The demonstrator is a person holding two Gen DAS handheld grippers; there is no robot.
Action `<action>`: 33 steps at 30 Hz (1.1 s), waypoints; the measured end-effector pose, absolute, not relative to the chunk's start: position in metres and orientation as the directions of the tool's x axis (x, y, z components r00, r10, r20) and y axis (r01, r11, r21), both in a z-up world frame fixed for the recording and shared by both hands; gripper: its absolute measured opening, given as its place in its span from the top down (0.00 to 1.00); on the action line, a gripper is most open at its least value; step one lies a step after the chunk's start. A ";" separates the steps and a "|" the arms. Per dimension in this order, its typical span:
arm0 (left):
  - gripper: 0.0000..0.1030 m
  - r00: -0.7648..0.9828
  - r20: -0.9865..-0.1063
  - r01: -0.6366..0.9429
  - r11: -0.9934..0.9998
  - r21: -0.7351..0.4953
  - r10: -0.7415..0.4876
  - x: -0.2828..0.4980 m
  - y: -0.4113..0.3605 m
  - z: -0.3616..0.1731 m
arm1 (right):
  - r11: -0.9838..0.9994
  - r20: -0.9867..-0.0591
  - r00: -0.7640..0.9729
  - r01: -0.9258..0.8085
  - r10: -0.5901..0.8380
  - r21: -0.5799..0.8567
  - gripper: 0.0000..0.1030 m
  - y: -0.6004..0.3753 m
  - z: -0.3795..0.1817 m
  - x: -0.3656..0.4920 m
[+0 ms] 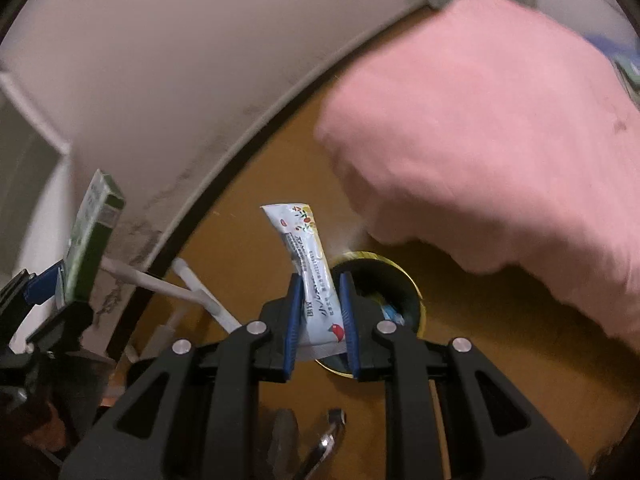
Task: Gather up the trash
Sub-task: 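Carry the packet and cigarette pack over the bin and open both tools, then grasp the yellow toothbrush with the right tool while the left tool grasps the white tissue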
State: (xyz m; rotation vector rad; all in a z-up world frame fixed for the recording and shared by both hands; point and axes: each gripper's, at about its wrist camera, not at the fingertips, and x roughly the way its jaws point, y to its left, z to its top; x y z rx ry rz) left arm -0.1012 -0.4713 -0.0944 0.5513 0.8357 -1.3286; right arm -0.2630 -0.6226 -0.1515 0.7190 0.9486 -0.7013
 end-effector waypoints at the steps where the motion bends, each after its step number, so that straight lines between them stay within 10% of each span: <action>1: 0.46 0.014 -0.809 0.976 0.185 -0.117 -0.587 -0.101 -0.484 -0.113 | 0.552 -0.900 0.390 0.802 -0.194 0.228 0.81 -0.628 -0.167 -0.266; 10: 0.46 -0.067 -0.906 0.957 0.231 -0.177 -0.418 -0.092 -0.555 -0.241 | 0.474 -0.951 0.305 0.847 -0.059 0.242 0.81 -0.649 -0.277 -0.270; 23: 0.31 -0.078 -0.907 0.954 0.232 -0.188 -0.414 -0.102 -0.559 -0.236 | 0.462 -0.933 0.356 0.837 -0.054 0.293 0.81 -0.665 -0.265 -0.279; 29: 0.24 -0.078 -0.883 0.956 0.216 -0.198 -0.462 -0.104 -0.555 -0.202 | 0.468 -0.918 0.384 0.832 -0.100 0.297 0.41 -0.663 -0.235 -0.285; 33: 0.15 -0.065 -0.855 0.966 0.181 -0.183 -0.515 -0.116 -0.542 -0.158 | 0.473 -0.898 0.409 0.831 -0.163 0.292 0.33 -0.660 -0.193 -0.297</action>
